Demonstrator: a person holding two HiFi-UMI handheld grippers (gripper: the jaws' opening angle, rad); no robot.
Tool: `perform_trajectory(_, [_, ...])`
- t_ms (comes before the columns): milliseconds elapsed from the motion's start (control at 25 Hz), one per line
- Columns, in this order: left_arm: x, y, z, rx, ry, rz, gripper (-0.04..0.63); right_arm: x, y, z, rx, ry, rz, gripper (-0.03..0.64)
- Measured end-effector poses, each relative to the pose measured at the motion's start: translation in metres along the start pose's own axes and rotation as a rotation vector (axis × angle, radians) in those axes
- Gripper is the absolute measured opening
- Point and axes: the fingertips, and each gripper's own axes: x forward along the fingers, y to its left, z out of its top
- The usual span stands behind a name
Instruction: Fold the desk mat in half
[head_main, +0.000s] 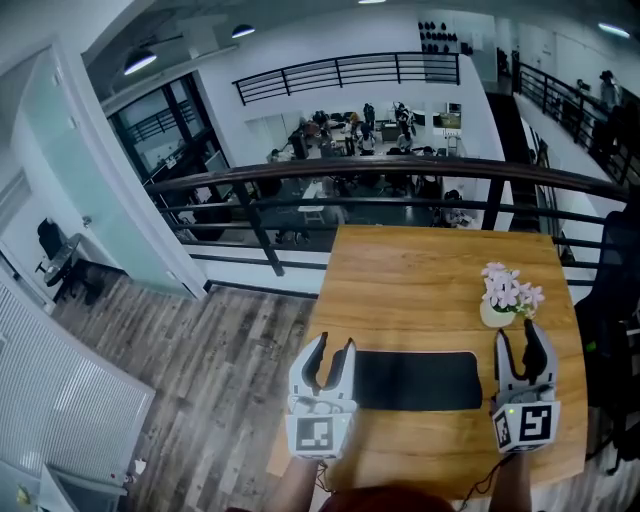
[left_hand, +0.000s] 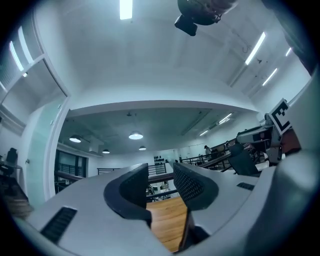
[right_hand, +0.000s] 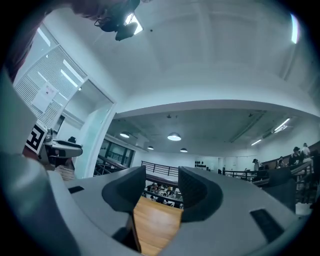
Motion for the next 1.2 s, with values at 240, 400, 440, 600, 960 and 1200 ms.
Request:
perform_trajectory(240, [-0.001,0.0,-0.002,0.008,-0.002,-0.009,0.119,0.001,0.011,-0.001,-0.002,-0.004,0.034,0.19])
perform_trajectory(400, [0.0,0.001,-0.006,0.007,0.01,0.0,0.079,0.002,0.015,-0.006,0.012,-0.011,0.055,0.14])
perform_trajectory(440, [0.0,0.001,-0.007,0.013,0.013,0.0,0.066,0.003,0.017,-0.007,0.014,-0.005,0.059,0.123])
perform_trajectory(600, [0.002,0.005,-0.015,0.014,0.048,0.016,0.028,0.0,0.017,-0.005,0.022,-0.035,0.015,0.043])
perform_trajectory(960, [0.007,0.004,-0.023,0.009,0.053,0.003,0.02,-0.001,0.007,-0.004,0.014,-0.061,-0.053,0.009])
perform_trajectory(1200, [0.008,0.004,-0.016,0.009,0.019,0.01,0.02,0.0,0.009,-0.003,0.016,-0.068,-0.048,0.009])
